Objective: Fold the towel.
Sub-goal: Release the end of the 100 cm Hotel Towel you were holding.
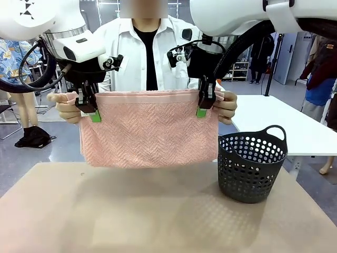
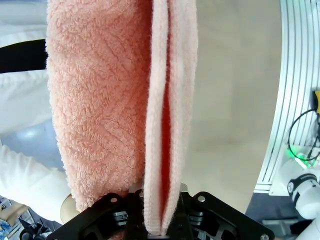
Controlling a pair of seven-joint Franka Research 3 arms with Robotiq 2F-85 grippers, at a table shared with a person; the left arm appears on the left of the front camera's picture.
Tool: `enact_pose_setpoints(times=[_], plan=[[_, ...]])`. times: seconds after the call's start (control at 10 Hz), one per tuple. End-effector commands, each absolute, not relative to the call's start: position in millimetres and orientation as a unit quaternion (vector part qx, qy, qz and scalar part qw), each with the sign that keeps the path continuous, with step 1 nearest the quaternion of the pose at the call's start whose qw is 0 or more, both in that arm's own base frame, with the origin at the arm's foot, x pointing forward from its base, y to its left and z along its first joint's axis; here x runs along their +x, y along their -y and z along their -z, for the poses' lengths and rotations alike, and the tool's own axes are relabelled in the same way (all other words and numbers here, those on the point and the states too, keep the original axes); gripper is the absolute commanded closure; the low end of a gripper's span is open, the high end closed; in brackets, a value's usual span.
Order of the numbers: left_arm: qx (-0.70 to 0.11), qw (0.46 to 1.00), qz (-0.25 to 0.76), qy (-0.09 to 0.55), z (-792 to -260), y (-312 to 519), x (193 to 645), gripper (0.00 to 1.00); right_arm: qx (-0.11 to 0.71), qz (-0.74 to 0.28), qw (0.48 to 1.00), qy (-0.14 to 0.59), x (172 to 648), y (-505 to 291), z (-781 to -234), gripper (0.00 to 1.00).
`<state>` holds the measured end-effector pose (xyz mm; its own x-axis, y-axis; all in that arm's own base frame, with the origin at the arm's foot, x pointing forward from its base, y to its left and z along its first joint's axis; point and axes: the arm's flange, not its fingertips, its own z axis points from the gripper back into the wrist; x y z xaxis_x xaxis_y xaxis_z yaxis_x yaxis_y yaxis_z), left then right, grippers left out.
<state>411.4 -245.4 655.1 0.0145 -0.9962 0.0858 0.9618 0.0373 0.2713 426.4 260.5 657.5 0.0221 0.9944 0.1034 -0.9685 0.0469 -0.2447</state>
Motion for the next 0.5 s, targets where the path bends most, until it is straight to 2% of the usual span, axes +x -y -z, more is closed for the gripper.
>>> enact_pose_setpoints(times=[0.0, 0.1, 0.2, 0.3, 0.4], plan=[[0.068, 0.711, 0.689, 0.127, -655.1, 243.4, 412.4, 1.00, -0.053, -0.687, 0.714, 0.123, 427.0, -258.3, -656.9, 1.00], [0.068, 0.709, 0.690, 0.127, -655.1, 245.4, 411.4, 0.66, -0.053, -0.688, 0.713, 0.123, 426.4, -260.5, -657.5, 0.96], [0.074, 0.707, 0.690, 0.133, -658.0, 245.6, 410.4, 0.67, -0.050, -0.692, 0.709, 0.126, 426.3, -259.9, -657.4, 0.67], [0.074, 0.706, 0.690, 0.140, -661.3, 246.7, 409.9, 0.38, -0.049, -0.689, 0.712, 0.128, 426.6, -258.9, -658.5, 0.67], [0.075, 0.703, 0.692, 0.146, -663.7, 247.0, 408.4, 0.39, -0.049, -0.687, 0.712, 0.135, 425.4, -257.0, -662.3, 0.40]])
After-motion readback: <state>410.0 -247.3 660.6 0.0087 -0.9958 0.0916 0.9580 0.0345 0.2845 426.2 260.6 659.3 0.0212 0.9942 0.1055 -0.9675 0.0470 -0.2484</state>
